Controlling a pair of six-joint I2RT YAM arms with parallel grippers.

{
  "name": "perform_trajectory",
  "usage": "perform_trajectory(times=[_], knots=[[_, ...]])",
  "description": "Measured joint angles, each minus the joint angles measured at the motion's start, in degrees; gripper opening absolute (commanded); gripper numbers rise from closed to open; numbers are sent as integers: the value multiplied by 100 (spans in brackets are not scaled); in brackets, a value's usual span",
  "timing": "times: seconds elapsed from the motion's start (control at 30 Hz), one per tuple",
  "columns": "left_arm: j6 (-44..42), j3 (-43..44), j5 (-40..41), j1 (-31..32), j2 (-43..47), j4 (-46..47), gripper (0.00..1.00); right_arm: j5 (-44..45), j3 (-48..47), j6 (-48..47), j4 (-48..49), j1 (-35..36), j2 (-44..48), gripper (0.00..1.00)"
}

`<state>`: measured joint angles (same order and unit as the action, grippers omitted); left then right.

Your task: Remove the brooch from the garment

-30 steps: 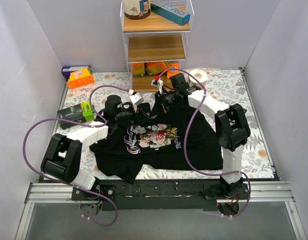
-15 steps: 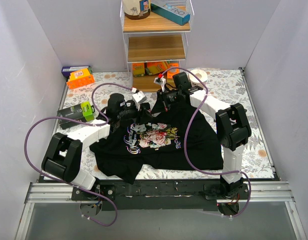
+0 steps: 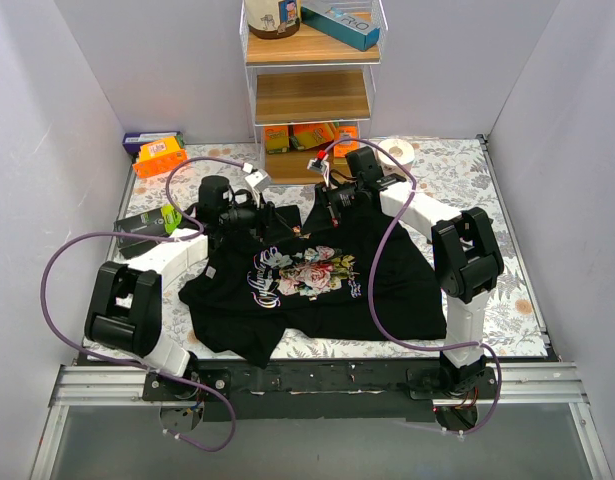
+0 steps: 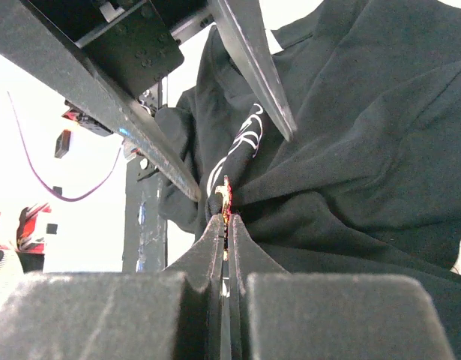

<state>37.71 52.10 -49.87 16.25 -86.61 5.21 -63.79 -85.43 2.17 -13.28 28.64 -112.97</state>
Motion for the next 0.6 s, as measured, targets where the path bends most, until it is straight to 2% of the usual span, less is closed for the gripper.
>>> perform_trajectory(times=[0.1, 0.17, 0.2, 0.33, 0.6], knots=[[302, -2, -310, 66, -188, 269, 56, -66, 0, 59, 26, -4, 0, 1], [402, 0, -501, 116, -297, 393, 52, -92, 0, 133, 72, -7, 0, 1], [431, 0, -573, 142, -350, 422, 46, -98, 0, 195, 120, -9, 0, 1], [426, 4, -745, 212, -518, 402, 40, -116, 0, 354, 264, -20, 0, 1], [442, 50, -782, 223, -592, 393, 38, -114, 0, 476, 345, -20, 0, 1]])
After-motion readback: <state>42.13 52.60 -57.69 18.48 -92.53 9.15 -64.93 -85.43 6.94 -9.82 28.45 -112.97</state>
